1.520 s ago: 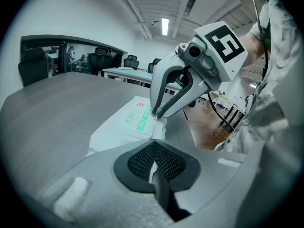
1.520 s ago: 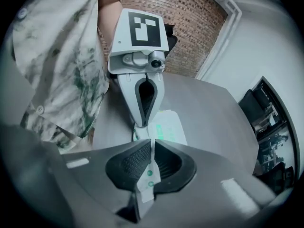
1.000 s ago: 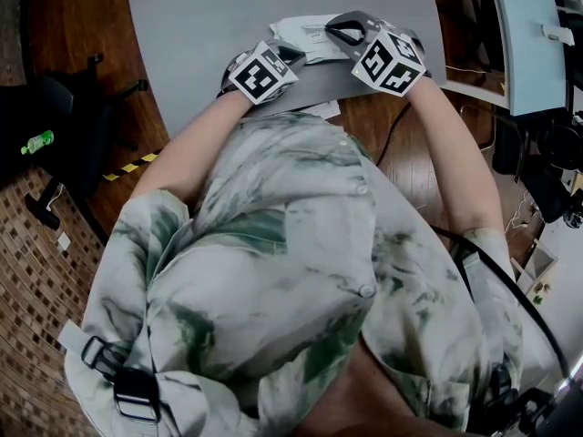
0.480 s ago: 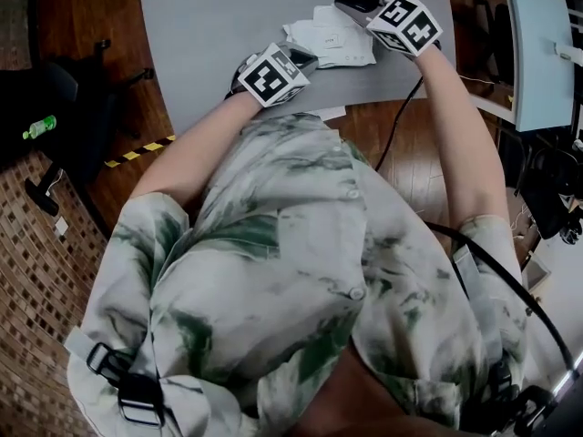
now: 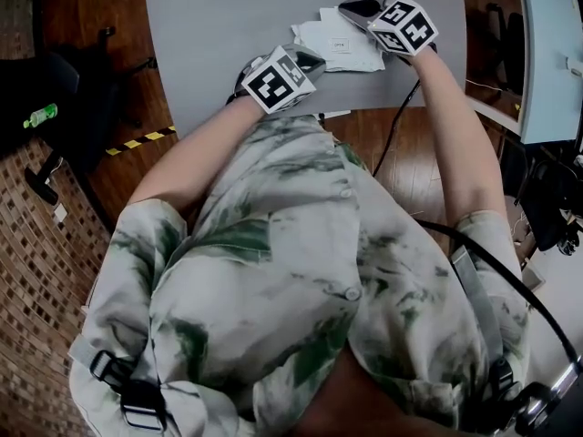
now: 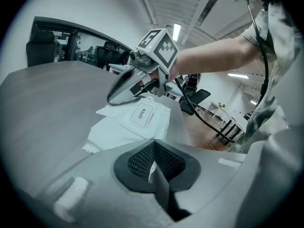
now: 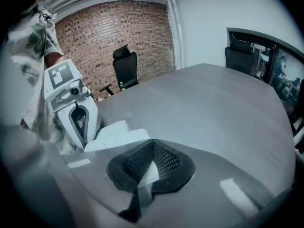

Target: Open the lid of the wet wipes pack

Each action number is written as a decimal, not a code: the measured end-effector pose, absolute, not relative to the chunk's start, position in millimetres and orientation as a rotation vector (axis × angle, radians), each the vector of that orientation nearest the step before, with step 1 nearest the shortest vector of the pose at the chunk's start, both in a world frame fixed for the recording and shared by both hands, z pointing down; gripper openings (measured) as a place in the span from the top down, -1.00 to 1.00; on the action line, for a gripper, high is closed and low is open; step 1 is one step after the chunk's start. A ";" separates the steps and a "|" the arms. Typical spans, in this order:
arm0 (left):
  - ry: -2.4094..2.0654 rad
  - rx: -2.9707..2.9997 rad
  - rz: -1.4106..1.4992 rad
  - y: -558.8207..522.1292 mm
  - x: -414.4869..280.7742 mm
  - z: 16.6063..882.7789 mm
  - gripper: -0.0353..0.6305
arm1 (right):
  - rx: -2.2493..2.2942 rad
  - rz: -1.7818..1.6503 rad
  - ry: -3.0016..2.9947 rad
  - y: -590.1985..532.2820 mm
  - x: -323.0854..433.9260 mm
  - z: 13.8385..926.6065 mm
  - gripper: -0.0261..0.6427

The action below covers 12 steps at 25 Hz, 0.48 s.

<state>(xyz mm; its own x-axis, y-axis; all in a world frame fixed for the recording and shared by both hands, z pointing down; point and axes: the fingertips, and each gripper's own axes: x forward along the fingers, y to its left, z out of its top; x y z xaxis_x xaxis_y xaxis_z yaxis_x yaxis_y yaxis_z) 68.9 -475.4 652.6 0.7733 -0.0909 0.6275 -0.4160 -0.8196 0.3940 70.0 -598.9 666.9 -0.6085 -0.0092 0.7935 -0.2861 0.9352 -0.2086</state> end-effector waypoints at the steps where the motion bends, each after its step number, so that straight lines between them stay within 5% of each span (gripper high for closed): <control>1: -0.379 2.438 0.828 -476.2 69.1 652.9 0.89 | 0.210 0.396 -2.200 -600.1 70.9 666.6 0.92; 12: -0.393 2.418 0.854 -477.8 66.4 655.8 0.89 | 0.259 0.371 -2.213 -602.9 68.6 656.5 0.92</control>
<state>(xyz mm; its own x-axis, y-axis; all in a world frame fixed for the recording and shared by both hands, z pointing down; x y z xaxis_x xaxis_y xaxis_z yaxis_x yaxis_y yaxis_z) 66.4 -477.8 655.8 0.7564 -0.0908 0.6477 -0.4331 -0.8116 0.3921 68.6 -602.9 656.5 -0.6133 -0.0568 0.7878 -0.3106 0.9344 -0.1745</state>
